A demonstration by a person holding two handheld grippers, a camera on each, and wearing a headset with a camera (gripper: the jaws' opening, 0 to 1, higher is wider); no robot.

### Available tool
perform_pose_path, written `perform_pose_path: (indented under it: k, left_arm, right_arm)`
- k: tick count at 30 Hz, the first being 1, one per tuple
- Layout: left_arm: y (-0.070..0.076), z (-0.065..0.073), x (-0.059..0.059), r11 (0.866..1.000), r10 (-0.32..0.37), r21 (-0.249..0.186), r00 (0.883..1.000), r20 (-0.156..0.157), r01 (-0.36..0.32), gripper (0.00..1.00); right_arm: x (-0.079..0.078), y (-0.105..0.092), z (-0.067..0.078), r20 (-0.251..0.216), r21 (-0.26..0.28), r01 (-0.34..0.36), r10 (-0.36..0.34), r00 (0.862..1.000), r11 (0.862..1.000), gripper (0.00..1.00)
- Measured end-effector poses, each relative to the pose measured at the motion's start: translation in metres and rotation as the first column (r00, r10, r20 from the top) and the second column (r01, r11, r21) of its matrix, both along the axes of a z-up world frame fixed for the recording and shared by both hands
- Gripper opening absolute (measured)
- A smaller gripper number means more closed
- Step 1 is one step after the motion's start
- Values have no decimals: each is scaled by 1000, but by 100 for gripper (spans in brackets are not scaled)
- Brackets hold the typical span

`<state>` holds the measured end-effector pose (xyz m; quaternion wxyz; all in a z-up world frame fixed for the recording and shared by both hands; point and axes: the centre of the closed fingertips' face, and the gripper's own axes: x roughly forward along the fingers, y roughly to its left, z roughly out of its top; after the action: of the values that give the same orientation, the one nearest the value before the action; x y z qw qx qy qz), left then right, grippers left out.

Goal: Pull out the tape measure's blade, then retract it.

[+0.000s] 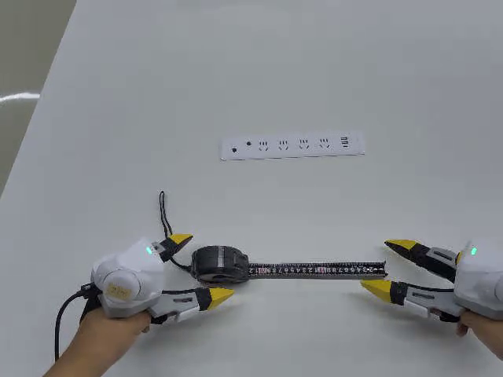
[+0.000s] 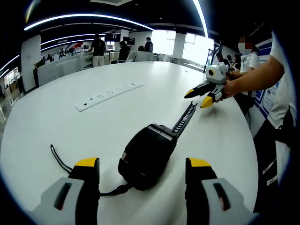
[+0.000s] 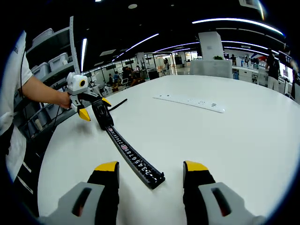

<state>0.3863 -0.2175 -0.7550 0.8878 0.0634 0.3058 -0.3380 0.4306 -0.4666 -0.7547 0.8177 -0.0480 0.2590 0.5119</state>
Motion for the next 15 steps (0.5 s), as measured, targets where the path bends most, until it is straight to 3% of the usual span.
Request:
perform_pose_path:
  k: [11, 15]
  left_arm:
    - [16, 12, -21, 998, 62, -25, 998, 1, -62, 75]
    - [20, 14, -34, 997, 75, -23, 997, -1, -75, 75]
  right_arm:
    - [-20, -15, 9, -13, 11, 71, -71, 997, 997, 60]
    - [-27, -21, 15, -8, 17, 94, -93, 996, 995, 60]
